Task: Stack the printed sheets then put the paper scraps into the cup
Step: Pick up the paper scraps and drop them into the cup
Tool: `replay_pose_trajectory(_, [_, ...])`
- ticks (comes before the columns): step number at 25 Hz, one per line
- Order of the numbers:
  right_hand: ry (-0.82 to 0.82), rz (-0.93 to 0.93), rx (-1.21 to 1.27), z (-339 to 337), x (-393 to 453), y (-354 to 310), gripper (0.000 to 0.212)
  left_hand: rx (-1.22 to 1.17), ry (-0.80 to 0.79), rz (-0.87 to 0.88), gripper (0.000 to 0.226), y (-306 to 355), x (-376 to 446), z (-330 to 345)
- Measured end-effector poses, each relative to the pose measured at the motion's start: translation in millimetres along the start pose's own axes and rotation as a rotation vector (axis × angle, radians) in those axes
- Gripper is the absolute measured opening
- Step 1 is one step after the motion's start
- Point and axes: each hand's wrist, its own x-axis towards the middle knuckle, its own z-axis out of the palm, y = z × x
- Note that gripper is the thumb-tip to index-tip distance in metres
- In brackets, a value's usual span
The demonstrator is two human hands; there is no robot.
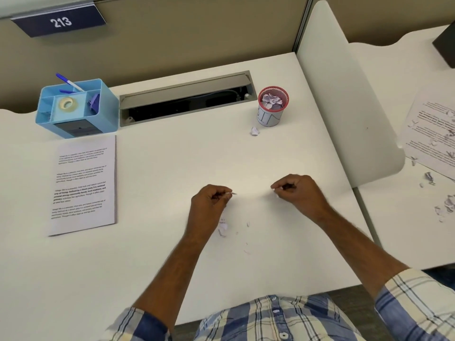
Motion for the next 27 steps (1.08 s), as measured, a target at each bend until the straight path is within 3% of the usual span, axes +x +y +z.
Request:
replay_pose_trajectory(13, [0.220,-0.259,-0.279,-77,175,-93,0.015,0.277,-0.076,0.380,0.010,143,208,75])
replay_pose_trajectory(21, [0.114,-0.259,-0.476,-92,235,-115,0.012,0.488,-0.167,0.362,0.018,161,266,108])
replay_pose_trajectory(27, [0.132,-0.284,-0.418,-94,236,-103,0.021,0.398,-0.059,0.344,0.014,152,268,98])
